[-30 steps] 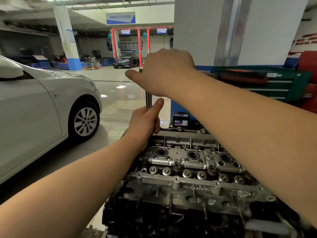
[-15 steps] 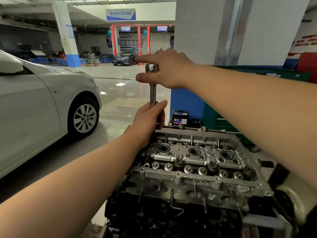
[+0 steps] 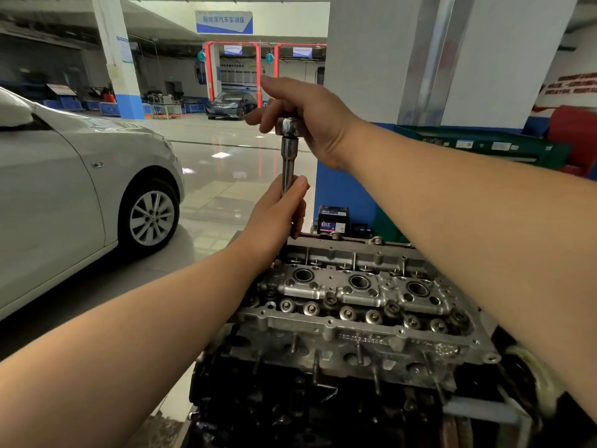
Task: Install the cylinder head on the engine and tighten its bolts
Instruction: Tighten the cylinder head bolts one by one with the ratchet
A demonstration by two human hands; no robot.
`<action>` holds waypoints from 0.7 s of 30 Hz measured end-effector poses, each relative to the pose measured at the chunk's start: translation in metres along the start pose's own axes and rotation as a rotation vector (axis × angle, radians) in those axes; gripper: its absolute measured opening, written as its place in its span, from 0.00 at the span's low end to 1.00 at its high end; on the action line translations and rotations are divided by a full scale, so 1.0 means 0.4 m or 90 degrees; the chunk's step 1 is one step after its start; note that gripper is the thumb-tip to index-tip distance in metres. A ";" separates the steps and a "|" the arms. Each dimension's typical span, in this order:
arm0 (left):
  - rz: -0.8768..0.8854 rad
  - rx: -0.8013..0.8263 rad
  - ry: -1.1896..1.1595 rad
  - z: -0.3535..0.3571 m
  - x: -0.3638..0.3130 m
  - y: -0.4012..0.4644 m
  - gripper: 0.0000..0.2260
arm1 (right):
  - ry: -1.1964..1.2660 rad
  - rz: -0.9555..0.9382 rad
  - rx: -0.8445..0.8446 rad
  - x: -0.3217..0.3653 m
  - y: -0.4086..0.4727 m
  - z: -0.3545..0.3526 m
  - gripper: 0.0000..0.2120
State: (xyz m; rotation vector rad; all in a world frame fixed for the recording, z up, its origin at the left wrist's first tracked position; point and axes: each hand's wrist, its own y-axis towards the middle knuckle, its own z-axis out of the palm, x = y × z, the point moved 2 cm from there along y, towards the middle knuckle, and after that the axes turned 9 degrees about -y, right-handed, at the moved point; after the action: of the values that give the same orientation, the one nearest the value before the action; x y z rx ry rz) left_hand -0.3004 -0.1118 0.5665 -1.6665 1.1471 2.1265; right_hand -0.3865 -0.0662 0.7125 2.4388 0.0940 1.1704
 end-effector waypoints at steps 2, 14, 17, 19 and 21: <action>0.013 -0.023 0.001 -0.004 0.000 0.000 0.17 | 0.020 -0.002 0.041 0.020 0.016 0.022 0.26; -0.062 0.012 -0.083 -0.001 -0.003 -0.003 0.22 | -0.303 -0.063 -0.068 0.061 0.002 0.044 0.29; -0.021 -0.025 -0.027 0.000 0.008 -0.007 0.22 | -0.459 -0.052 -0.160 0.064 0.001 0.045 0.33; 0.013 -0.042 -0.006 0.000 0.009 -0.010 0.23 | -0.672 0.020 -0.196 0.072 0.002 0.048 0.32; 0.029 -0.034 -0.038 0.002 0.005 -0.012 0.20 | -0.866 0.067 -0.204 0.082 0.005 0.061 0.32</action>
State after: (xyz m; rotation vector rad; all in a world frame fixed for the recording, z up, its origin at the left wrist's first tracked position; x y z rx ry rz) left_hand -0.2990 -0.1086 0.5628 -1.6016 1.1298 2.2380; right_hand -0.3472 -0.0688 0.7236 2.4125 -0.5688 -0.5647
